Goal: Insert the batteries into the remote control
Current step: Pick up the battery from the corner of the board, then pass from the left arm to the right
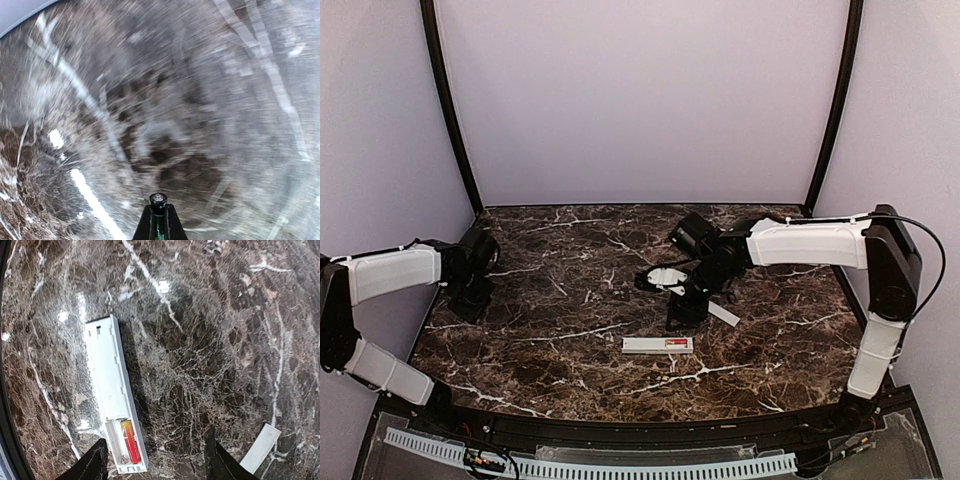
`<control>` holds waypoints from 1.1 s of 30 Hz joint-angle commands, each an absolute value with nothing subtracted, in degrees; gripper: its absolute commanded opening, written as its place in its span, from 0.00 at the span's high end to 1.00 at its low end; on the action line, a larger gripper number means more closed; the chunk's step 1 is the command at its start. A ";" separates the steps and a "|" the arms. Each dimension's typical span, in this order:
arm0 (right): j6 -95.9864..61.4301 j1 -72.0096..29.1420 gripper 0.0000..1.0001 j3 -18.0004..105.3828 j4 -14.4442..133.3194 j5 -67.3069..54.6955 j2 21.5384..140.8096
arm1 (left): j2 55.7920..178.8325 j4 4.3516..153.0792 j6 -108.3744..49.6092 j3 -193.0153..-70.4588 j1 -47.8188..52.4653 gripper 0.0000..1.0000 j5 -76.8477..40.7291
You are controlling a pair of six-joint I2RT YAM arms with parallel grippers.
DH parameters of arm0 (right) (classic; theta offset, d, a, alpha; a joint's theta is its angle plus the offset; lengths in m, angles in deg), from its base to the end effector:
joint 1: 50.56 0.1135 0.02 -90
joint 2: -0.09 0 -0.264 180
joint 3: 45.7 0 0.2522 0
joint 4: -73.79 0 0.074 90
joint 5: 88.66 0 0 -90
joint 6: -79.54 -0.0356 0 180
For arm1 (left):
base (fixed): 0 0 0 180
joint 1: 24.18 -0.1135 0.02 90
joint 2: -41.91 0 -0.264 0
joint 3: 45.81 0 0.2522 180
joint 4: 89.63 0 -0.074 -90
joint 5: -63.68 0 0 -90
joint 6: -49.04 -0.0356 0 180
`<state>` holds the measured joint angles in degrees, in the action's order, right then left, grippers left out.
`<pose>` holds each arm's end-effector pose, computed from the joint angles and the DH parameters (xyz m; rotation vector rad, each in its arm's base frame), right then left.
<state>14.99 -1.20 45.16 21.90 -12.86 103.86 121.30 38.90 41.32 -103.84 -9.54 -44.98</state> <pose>0.2375 0.2901 0.2154 -1.7165 2.1197 0.4585 0.2332 -0.0492 0.1782 -1.5595 2.2074 -0.0109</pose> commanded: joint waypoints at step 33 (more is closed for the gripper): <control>-25.23 2.46 0.56 48.84 41.51 -12.72 77.66 | 103.16 101.57 -53.64 -105.09 26.46 1.00 -6.10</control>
